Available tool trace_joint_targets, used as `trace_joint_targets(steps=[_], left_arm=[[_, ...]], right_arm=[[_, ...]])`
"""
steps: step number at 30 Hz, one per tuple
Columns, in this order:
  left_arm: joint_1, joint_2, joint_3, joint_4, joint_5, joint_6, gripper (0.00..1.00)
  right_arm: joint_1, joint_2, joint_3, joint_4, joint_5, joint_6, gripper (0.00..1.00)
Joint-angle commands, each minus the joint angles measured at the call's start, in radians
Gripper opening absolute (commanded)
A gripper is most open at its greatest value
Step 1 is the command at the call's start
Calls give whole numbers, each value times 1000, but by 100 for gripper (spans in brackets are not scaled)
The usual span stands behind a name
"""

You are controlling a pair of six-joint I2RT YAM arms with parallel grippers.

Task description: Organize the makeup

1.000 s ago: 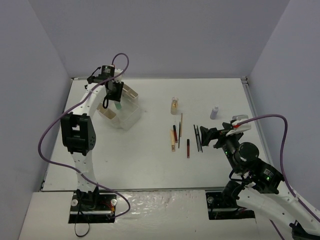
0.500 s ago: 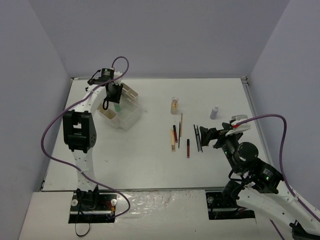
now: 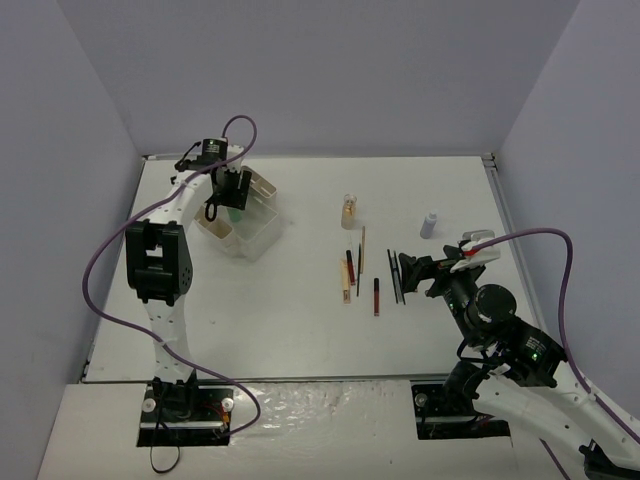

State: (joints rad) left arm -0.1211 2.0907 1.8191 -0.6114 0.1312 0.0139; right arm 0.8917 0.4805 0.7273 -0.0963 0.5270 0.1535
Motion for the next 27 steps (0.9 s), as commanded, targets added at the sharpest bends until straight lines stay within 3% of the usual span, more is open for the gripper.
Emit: trace_joint_targets(steps=[1,12,19,27], left_arm=[[12,-97,36,5,-23,-35,70],[-28,-266,138,-128,-93,-106,87],[-259,-344,161,-162,-220,-298,97],[-501,-215,227,-86,-293,-411,97]], right_arm=[[9,17,0,63,9,1,100],[9,1,1,63,9,4,100],[10,-21,4,63,19,2,100],[10,-38,1,63,23,0,100]])
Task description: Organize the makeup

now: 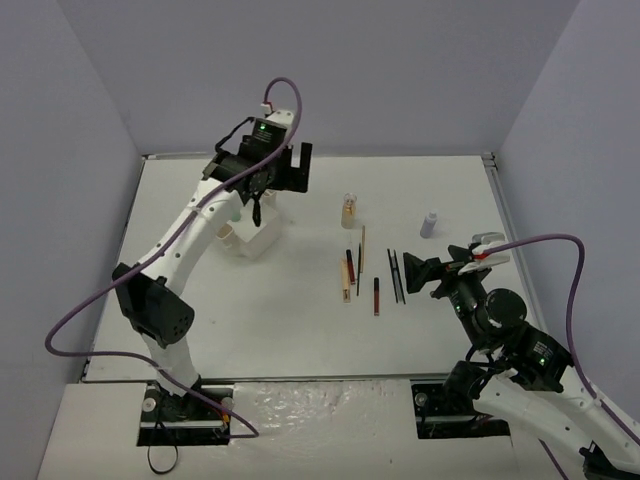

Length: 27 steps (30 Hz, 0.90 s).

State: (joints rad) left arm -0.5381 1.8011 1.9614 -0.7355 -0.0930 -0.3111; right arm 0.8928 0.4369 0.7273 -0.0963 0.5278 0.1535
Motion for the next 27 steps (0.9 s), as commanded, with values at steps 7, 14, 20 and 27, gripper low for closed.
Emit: trace_joint_targets(steps=[7,14,20,27], left_arm=[[-169,317,376,-27,-90,-75,97],[-200,478,528,-8,-111,-63,97],[-201,537,534,55,-154,-34,94],[-201,593,553,86,-143,-17,85]], right_arm=[[10,8,-5,64,25,4,100],[12,9,-10,66,29,8,100],[14,12,-12,66,32,11,100],[15,16,-14,66,38,11,100]])
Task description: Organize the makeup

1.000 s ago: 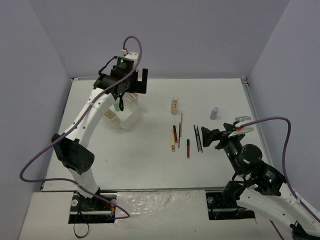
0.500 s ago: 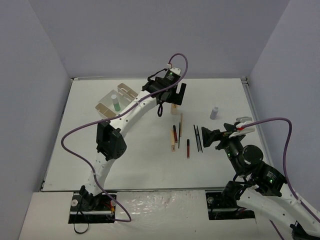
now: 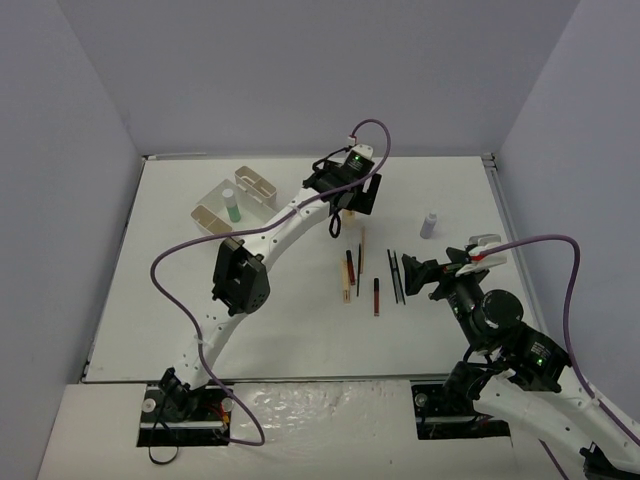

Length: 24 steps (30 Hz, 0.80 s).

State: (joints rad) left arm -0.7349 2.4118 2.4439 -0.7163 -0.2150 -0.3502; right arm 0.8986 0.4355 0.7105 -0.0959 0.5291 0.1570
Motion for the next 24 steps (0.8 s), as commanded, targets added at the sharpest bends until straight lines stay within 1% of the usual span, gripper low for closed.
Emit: trace_joint_targets(steps=[1,3,9,13,20,22,24], left_arm=[[-3,-13,74,69,-22,22,83],[-3,-3,77,79,-22,25,78],[-3,11,66,129,-24,36,68],[-3,10,50,151,-23,36,60],[-3,6,20,167,-26,34,39],[-3,4,15,166,-23,31,30],[-3,2,13,162,-23,33,17]], right_arm=[[10,18,3,65,37,7,100],[10,20,2,65,37,8,100],[11,25,3,65,35,7,100],[11,25,1,65,35,9,100],[14,20,0,65,35,10,100],[17,17,-2,65,35,9,100],[17,15,-2,65,36,9,100]])
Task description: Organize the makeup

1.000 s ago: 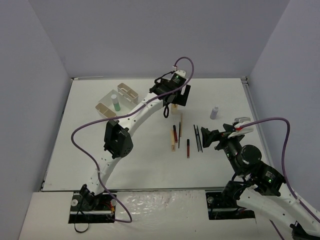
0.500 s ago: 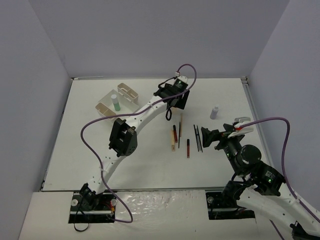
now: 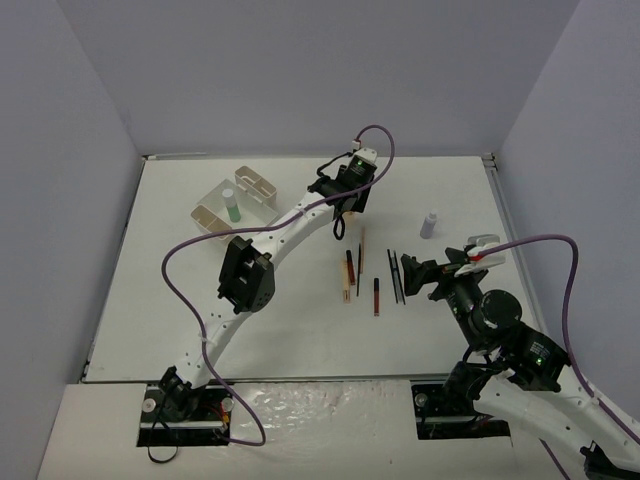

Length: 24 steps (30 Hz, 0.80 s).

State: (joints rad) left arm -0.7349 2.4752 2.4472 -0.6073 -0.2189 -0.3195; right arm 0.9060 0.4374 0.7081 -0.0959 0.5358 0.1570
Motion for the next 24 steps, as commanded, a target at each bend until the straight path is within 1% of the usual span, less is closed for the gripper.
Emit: trace_joint_targets(steps=[1,3,4,9,11,17,22,24], left_arm=[[-3,-66,9,52,-21,3,14],[-3,-85,-2,53,-27,9,3],[-3,-97,-10,55,-33,12,1],[0,-187,-74,77,-62,45,0],[5,-256,-115,80,-73,50,0],[32,-462,-290,119,-88,44,0],[75,-622,-421,95,-81,33,0],[110,-676,-470,88,-66,33,0]], right_arm=[[11,12,1,65,30,10,100],[13,12,1,65,30,9,100],[14,11,1,65,30,9,100],[17,6,1,65,30,9,100],[19,4,1,65,30,10,100],[24,-2,1,65,30,8,100],[28,-16,1,65,31,10,100],[30,-21,1,65,31,8,100]])
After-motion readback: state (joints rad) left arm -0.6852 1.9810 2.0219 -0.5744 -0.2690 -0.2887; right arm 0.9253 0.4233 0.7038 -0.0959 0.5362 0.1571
